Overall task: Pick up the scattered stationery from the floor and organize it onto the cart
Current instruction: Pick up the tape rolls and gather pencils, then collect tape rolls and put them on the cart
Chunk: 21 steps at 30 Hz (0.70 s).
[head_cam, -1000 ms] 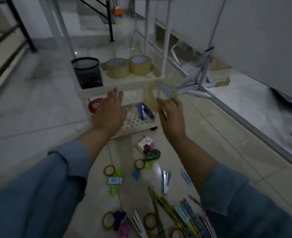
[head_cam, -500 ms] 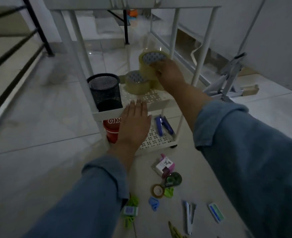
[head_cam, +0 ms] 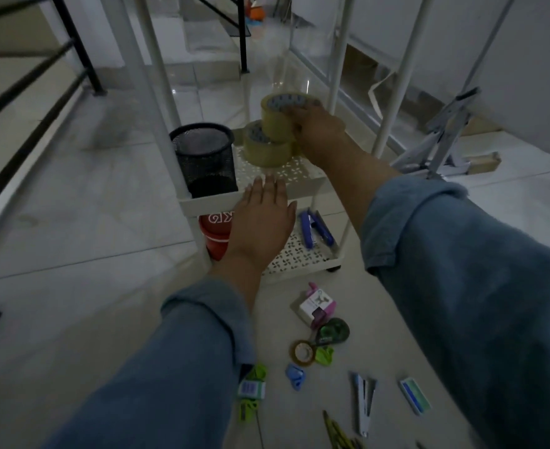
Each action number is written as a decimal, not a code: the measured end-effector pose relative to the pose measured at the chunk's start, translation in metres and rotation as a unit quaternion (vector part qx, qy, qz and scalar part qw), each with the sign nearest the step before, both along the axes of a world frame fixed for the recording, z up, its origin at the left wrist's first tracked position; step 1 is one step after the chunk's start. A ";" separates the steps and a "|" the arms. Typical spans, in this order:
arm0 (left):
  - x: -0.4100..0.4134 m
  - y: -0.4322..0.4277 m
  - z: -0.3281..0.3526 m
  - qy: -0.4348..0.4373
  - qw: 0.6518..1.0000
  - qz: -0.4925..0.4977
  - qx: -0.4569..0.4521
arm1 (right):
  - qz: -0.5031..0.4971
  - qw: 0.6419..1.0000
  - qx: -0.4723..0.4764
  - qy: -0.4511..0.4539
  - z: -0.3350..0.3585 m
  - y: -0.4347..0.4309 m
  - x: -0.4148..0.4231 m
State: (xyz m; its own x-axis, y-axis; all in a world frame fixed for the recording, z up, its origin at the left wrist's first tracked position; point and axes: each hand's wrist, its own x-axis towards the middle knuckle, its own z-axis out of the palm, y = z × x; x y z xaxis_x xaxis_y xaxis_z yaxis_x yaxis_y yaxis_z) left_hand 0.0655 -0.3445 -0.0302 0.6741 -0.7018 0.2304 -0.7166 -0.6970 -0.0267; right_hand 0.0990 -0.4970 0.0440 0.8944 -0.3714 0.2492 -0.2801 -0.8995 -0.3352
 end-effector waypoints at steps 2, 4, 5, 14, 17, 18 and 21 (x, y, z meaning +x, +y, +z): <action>0.000 -0.002 0.000 0.008 0.999 0.002 -0.031 | 0.011 0.998 0.018 -0.055 -0.005 0.008 -0.016; -0.001 0.001 -0.003 0.023 0.995 -0.018 -0.091 | 0.020 0.977 0.061 -0.202 -0.018 0.022 -0.040; -0.001 0.004 -0.008 0.030 0.990 -0.034 -0.133 | 0.022 0.956 0.076 -0.282 -0.027 0.030 -0.054; -0.066 0.082 -0.138 0.298 0.914 -0.020 -0.275 | 0.016 0.966 0.194 -0.172 -0.196 0.100 -0.176; -0.072 0.109 -0.190 0.342 0.937 0.021 -0.074 | 0.086 0.982 0.136 0.098 -0.250 0.106 -0.196; -0.072 0.117 -0.200 0.342 0.939 0.019 0.000 | 0.110 0.977 0.083 0.163 -0.263 0.106 -0.201; -0.065 0.130 -0.219 0.377 0.923 0.018 0.078 | 0.135 0.946 -0.047 0.291 -0.279 0.101 -0.206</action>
